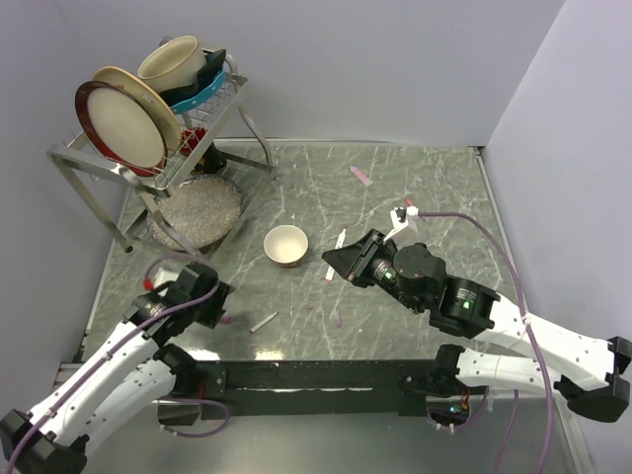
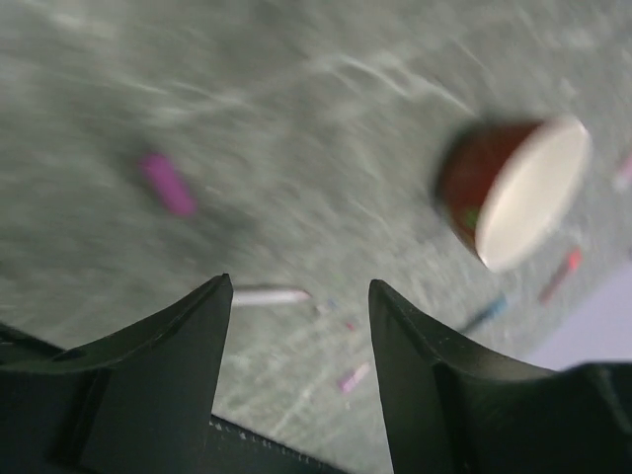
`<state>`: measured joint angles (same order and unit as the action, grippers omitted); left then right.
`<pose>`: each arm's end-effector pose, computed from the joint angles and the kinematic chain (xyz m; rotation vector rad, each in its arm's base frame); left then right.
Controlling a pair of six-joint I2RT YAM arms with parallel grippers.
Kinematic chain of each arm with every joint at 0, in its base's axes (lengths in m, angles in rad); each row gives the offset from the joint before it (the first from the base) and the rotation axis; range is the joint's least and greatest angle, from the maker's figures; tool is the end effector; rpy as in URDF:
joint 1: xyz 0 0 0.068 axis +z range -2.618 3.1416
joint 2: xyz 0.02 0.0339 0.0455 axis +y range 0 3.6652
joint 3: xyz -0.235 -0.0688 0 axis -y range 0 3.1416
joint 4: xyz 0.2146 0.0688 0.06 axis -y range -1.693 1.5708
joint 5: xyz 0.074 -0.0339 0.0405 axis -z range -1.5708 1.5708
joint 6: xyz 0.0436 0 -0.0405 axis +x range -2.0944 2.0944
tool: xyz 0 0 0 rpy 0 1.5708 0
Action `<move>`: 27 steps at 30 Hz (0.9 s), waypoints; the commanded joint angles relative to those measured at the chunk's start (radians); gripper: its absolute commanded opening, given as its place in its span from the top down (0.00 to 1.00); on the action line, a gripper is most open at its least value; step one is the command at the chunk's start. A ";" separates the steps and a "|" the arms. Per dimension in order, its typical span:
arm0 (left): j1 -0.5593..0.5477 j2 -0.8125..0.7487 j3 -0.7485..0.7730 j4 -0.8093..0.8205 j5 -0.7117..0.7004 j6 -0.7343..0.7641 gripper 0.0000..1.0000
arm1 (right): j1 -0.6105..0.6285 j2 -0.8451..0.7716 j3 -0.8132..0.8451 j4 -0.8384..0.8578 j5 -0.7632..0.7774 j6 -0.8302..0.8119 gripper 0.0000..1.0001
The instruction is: Insert the pens into the pen caps
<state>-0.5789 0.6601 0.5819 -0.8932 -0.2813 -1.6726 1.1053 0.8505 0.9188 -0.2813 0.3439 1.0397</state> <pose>0.1057 -0.0546 0.2050 -1.4380 2.1451 -0.5623 0.0973 0.1609 0.3403 0.2068 1.9363 1.2067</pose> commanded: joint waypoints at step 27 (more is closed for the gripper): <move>0.240 0.302 -0.122 0.062 0.149 -0.042 0.56 | -0.004 -0.041 -0.012 -0.038 0.116 -0.044 1.00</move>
<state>-0.3435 0.9298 0.4866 -0.8513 -0.1707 -1.6924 1.1053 0.8207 0.9104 -0.3248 0.4122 1.0031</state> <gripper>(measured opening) 0.457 0.241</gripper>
